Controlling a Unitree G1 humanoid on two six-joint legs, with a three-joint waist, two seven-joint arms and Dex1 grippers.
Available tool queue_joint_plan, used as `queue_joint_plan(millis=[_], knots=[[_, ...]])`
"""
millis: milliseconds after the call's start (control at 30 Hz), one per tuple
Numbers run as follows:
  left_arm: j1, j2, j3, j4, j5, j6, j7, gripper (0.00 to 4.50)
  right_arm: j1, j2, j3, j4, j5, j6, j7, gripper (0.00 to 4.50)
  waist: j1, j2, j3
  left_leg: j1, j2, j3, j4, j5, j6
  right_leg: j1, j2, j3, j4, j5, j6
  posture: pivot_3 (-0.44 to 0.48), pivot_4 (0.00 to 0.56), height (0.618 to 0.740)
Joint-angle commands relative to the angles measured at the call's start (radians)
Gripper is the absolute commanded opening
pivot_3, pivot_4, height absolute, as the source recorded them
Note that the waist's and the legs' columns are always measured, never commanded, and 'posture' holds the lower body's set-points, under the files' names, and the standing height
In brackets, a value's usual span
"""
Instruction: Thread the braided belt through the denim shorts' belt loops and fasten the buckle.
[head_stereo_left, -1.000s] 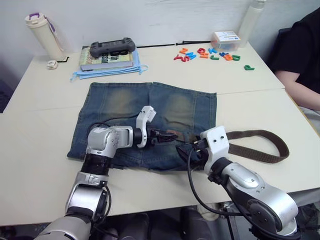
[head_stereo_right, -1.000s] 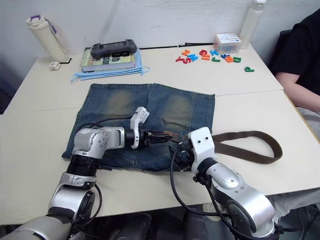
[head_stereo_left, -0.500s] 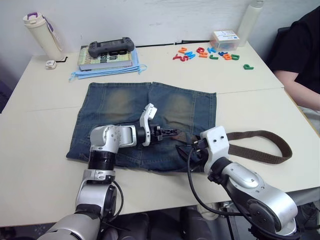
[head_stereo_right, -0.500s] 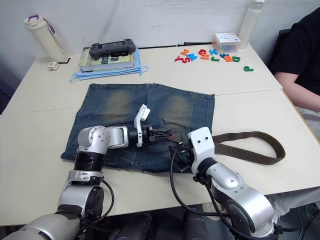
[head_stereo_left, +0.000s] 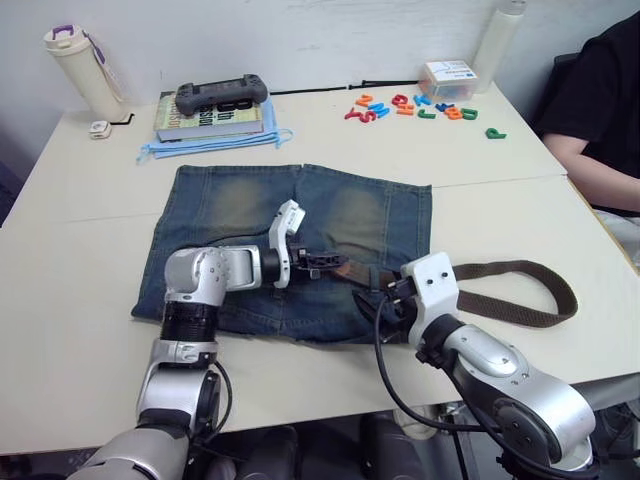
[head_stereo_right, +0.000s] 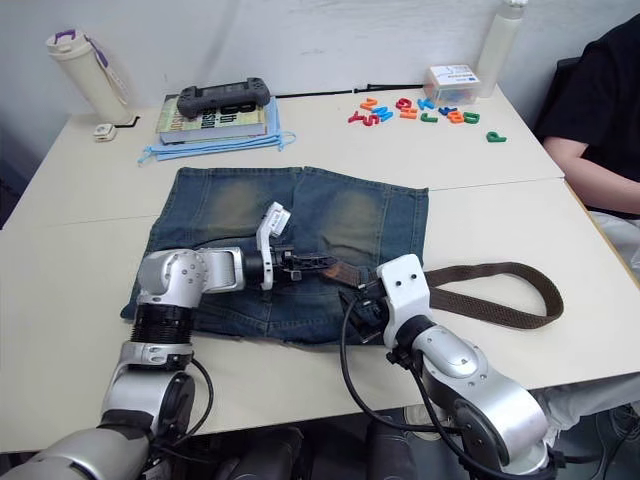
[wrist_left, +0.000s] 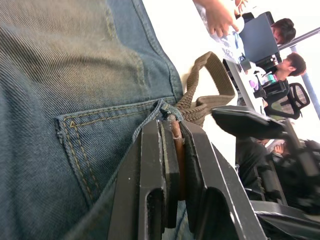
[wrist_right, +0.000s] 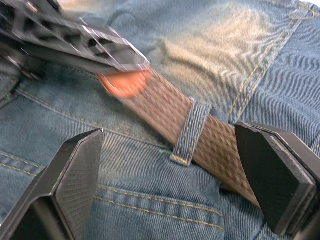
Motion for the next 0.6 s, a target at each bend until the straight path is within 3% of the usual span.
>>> queue_joint_plan(millis=[33,133,400,600], knots=[[0.007,0.02,0.092,-0.084,-0.086,0.053,0.004,0.04,0.009,-0.016,-0.001,-0.061,-0.015,0.002,0.01,4.5,0.0,0.0,0.0,0.0,0.0,0.0,0.0,0.0,0.0,0.0,0.0,0.0,0.0,0.0,0.0,0.0,0.15,0.731],[0.022,0.033,0.18,-0.13,-0.152,0.113,0.013,0.04,0.017,-0.023,-0.005,-0.067,-0.021,0.001,0.02,4.5,-0.001,0.0,0.0,0.0,0.0,0.0,0.0,0.0,0.0,0.0,0.0,0.0,0.0,0.0,0.0,0.0,0.15,0.731],[0.155,0.176,0.286,-0.251,-0.248,0.178,0.002,0.04,0.012,-0.065,-0.107,-0.124,0.033,-0.047,0.119,4.5,-0.012,0.0,0.0,0.0,0.001,0.0,-0.001,0.0,-0.001,-0.001,0.0,0.0,0.001,0.0,-0.001,0.0,0.15,0.731],[0.204,0.193,0.329,-0.27,-0.274,0.179,0.031,0.04,0.013,-0.097,-0.138,-0.131,0.071,-0.068,0.18,4.5,-0.005,0.0,0.0,0.0,0.0,0.0,0.0,0.0,0.0,0.0,0.0,0.0,0.0,0.0,-0.001,0.0,0.15,0.731]])
